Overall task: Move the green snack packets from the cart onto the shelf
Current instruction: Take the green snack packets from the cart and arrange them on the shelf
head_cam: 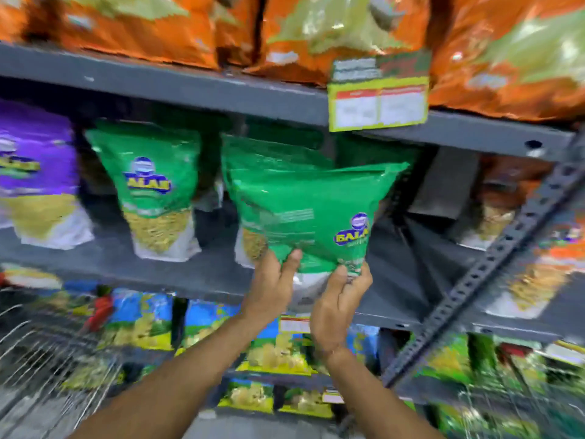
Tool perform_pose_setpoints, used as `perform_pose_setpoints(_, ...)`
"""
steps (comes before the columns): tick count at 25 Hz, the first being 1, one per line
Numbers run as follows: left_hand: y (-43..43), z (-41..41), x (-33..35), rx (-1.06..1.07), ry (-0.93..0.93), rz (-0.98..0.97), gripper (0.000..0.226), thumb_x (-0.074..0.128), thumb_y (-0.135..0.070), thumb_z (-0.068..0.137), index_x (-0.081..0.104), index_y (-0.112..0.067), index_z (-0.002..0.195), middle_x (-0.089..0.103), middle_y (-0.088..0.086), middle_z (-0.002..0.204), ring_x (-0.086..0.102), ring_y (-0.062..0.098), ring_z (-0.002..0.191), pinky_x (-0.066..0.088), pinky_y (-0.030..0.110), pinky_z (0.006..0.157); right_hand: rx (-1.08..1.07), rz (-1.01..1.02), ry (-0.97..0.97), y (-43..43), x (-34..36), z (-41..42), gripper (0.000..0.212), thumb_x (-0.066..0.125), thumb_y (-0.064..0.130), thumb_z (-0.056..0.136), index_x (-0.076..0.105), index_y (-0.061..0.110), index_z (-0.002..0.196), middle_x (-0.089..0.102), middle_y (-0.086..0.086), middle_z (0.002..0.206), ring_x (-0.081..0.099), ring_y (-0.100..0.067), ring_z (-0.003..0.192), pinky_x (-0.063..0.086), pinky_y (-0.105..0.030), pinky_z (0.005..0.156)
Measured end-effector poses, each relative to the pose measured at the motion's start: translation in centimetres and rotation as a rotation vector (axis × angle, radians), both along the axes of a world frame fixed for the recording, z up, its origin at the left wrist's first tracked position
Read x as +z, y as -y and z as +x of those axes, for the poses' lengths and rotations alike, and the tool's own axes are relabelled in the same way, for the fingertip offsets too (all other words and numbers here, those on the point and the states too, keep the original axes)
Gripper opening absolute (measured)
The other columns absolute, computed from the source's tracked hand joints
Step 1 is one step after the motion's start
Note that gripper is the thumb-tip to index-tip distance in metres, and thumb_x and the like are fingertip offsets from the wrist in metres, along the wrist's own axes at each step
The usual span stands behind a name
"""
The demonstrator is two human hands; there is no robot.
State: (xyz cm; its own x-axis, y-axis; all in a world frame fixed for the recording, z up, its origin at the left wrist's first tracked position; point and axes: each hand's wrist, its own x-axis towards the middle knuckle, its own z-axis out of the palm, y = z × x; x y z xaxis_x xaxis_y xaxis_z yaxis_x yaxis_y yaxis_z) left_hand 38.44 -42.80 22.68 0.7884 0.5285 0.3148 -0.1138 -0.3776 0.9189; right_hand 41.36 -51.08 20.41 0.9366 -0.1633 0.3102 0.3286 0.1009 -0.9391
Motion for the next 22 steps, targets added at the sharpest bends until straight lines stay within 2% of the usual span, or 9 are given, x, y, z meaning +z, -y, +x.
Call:
perform_pose_setpoints(4,3.4,7.8,0.4,-0.127,-0.134,0.032,0.034,0.048,-0.03,0.092,0.051,0.004,0.095,0.059,0.036,0.1,0.057,0.039,0.1,0.04,0.04,0.08,-0.132,-0.023,-0.073,4.1,0.4,7.0,0.051,0.036,0.028,0.088,0.035,-0.002,0.13,0.045,-0.021,0.122,0.045,-0.027,0.109,0.035,-0.05,0.102)
perform_pose_setpoints(7,3.5,11.1,0.0,-0.161,-0.217,-0.058,0.024,0.05,-0.026,0.092,0.041,-0.012,0.074,0.054,0.033,0.078,0.053,0.037,0.078,0.025,0.035,0.064,-0.134,-0.292,-0.126,5.1,0.0,11.9,0.048,0.045,0.026,0.09,0.044,-0.004,0.128,0.049,-0.026,0.122,0.044,-0.037,0.118,0.033,-0.045,0.103)
perform_pose_setpoints(9,4.5,11.5,-1.8,-0.25,-0.228,-0.158,0.023,0.046,-0.028,0.093,0.049,-0.008,0.083,0.059,0.028,0.089,0.055,0.031,0.087,0.038,0.041,0.077,-0.206,-0.409,-0.293,4.9,-1.1,13.4,0.054,0.053,0.026,0.091,0.039,0.005,0.138,0.047,-0.031,0.13,0.041,-0.039,0.124,0.03,-0.038,0.103)
perform_pose_setpoints(11,5.9,10.2,-3.0,-0.286,-0.209,-0.154,0.042,0.041,-0.041,0.092,0.055,-0.012,0.119,0.058,-0.001,0.126,0.051,0.016,0.118,0.037,0.027,0.098,-0.102,-0.235,-0.426,5.2,-1.4,14.5,0.054,0.049,0.024,0.094,0.031,0.009,0.143,0.045,-0.024,0.138,0.041,-0.033,0.127,0.034,-0.035,0.101)
perform_pose_setpoints(12,6.3,9.6,-3.4,-0.33,-0.15,-0.111,0.044,0.039,-0.048,0.089,0.055,-0.024,0.122,0.056,-0.012,0.125,0.051,0.008,0.119,0.037,0.02,0.098,0.012,-0.057,-0.478,5.9,-0.9,15.2,0.046,0.045,0.023,0.096,0.036,0.009,0.14,0.052,-0.017,0.132,0.048,-0.027,0.122,0.042,-0.034,0.095)
perform_pose_setpoints(15,5.8,10.4,-2.9,-0.264,-0.018,-0.005,0.02,0.044,-0.046,0.087,0.057,-0.031,0.084,0.065,-0.009,0.081,0.063,0.018,0.081,0.046,0.029,0.076,0.062,0.34,-0.524,9.4,0.4,16.5,0.029,0.036,0.024,0.099,0.062,0.013,0.106,0.064,-0.002,0.1,0.061,-0.012,0.087,0.05,-0.02,0.069)
perform_pose_setpoints(17,4.7,12.5,-1.8,-0.037,0.003,-0.017,0.022,0.054,-0.032,0.087,0.043,-0.024,0.07,0.047,-0.009,0.062,0.049,0.017,0.06,0.039,0.032,0.066,-0.14,0.387,-0.472,10.4,0.3,15.6,0.024,0.034,0.025,0.1,0.054,0.017,0.108,0.054,-0.004,0.111,0.055,-0.011,0.091,0.043,-0.021,0.076)
perform_pose_setpoints(19,3.8,13.9,-0.9,0.153,0.011,0.007,0.037,0.068,-0.034,0.076,0.034,-0.026,0.065,0.035,-0.008,0.059,0.036,0.013,0.055,0.032,0.032,0.059,-0.249,0.264,-0.429,9.4,-0.5,13.3,0.027,0.034,0.031,0.099,0.053,0.014,0.108,0.054,-0.011,0.12,0.051,-0.018,0.102,0.04,-0.025,0.088)
perform_pose_setpoints(22,2.3,15.7,-1.2,0.127,-0.154,-0.034,0.063,0.082,-0.037,0.057,0.045,-0.014,0.103,0.055,0.001,0.098,0.052,0.021,0.09,0.045,0.037,0.079,-0.097,0.075,-0.373,5.4,-1.2,10.9,0.042,0.031,0.04,0.097,0.051,0.011,0.12,0.054,-0.01,0.131,0.049,-0.021,0.119,0.038,-0.04,0.107)
